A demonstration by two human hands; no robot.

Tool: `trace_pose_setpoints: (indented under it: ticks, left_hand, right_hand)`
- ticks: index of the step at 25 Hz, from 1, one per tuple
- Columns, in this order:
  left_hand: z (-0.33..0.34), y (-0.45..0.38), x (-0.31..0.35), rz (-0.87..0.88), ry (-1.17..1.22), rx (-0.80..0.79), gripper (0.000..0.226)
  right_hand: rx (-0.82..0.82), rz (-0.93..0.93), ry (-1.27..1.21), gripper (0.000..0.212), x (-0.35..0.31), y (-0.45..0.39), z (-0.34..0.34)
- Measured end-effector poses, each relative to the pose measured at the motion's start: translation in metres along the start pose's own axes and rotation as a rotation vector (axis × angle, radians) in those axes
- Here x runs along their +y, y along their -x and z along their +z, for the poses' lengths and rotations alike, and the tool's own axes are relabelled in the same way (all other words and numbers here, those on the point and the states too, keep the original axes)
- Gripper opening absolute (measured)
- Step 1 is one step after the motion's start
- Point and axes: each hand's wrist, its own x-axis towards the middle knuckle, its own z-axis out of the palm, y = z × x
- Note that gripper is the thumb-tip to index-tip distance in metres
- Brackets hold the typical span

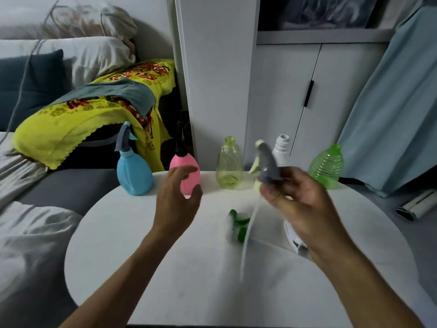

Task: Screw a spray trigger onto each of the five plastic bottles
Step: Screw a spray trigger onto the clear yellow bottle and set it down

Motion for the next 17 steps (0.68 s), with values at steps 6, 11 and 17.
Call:
trace_pose_setpoints:
  ticks: [6, 11, 17]
  left_hand:
    - [0.088, -0.055, 0.019, -0.023, -0.177, -0.132, 0.09]
    - [0.126, -0.092, 0.019, -0.405, 0.052, -0.147, 0.078]
    - [0.061, -0.058, 0.05, -0.098, -0.026, -0.093, 0.074]
  right_hand:
    - [0.301, 0.011, -0.023, 0.031, 0.01, -0.017, -0.049]
    - [0.366, -0.042, -0.006, 0.036, 0.015, -0.019, -0.076]
    - [0.505, -0.162, -0.2, 0.024, 0.007, -0.022, -0.09]
